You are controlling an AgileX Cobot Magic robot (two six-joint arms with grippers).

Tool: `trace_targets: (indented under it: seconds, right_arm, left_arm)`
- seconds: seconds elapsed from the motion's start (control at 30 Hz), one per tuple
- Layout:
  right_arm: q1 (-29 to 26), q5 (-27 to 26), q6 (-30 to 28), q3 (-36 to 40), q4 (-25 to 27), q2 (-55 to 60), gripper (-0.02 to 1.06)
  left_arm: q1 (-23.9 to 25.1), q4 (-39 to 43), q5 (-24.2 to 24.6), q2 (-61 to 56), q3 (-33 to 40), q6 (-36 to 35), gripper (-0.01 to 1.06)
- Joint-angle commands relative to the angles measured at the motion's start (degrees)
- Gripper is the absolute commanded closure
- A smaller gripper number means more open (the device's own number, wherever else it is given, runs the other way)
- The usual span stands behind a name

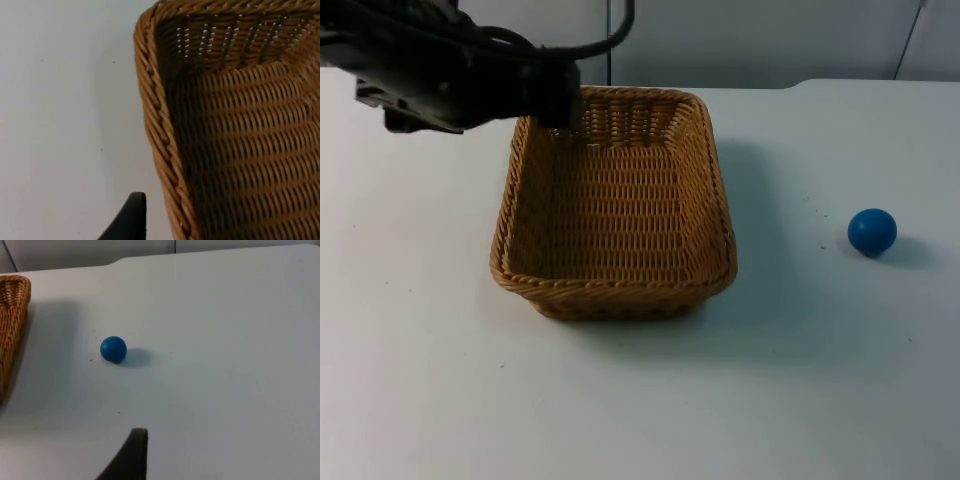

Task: Pick up the basket with the left hand and place the ball into the basket with the right hand.

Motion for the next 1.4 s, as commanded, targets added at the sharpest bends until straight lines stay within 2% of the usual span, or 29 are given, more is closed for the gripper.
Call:
trace_targets:
  seconds: [0.0, 0.07, 0.1, 0.17, 0.23, 0.33, 0.37, 0.4, 0.5, 0.6, 0.83, 1.37]
  right_arm:
    - [-0.3, -0.4, 0.2, 0.5, -0.2, -0.2, -0.01]
    - [-0.3, -0.4, 0.2, 0.5, -0.2, -0.2, -0.01]
    - [-0.3, -0.4, 0.2, 0.5, -0.2, -0.2, -0.01]
    - [-0.3, -0.4, 0.2, 0.5, -0.2, -0.2, -0.01]
    - [-0.3, -0.4, 0.2, 0.5, -0.2, -0.2, -0.01]
    - [-0.3, -0.4, 0.2, 0.5, -0.2, -0.2, -0.01]
    - [-0.3, -0.4, 0.2, 0.5, -0.2, -0.2, -0.01]
    - [-0.3, -0.4, 0.2, 0.5, -0.2, -0.2, -0.01]
    - [-0.3, -0.4, 0.2, 0.5, -0.3, -0.2, -0.01]
    - [-0.3, -0.4, 0.2, 0.5, -0.3, -0.2, -0.01]
    - [-0.3, -0.4, 0.2, 0.5, -0.3, -0.2, -0.01]
    - [-0.3, -0.4, 0.2, 0.5, -0.3, -0.2, -0.01]
  left_arm:
    - [-0.8, -0.4, 1.5, 1.9, -2.6, -0.3, 0.00]
    - [-0.8, -0.1, 3.6, 5.2, -6.1, -0.3, 0.00]
    - [-0.8, -0.1, 6.3, 7.2, -8.4, -0.3, 0.00]
    - [-0.8, -0.1, 6.8, 8.0, -9.3, -0.3, 0.00]
    - [-0.8, 0.2, 10.7, 10.9, -12.7, -0.3, 0.00]
    - [-0.8, 4.1, 14.6, 14.3, -16.9, -2.8, 0.00]
    - [-0.8, 4.1, 14.6, 14.3, -16.9, -2.8, 0.00]
    - [-0.8, 9.8, 16.6, 15.4, -18.6, -6.9, 0.00]
    - [-0.8, 20.2, 19.1, 16.2, -20.7, -14.7, 0.00]
    - [-0.1, 24.0, 19.4, 16.2, -20.8, -18.0, 0.00]
    - [0.5, 24.0, 21.2, 16.8, -20.8, -19.5, 0.02]
    - [0.4, 19.4, 21.2, 18.5, -20.8, -19.8, 0.02]
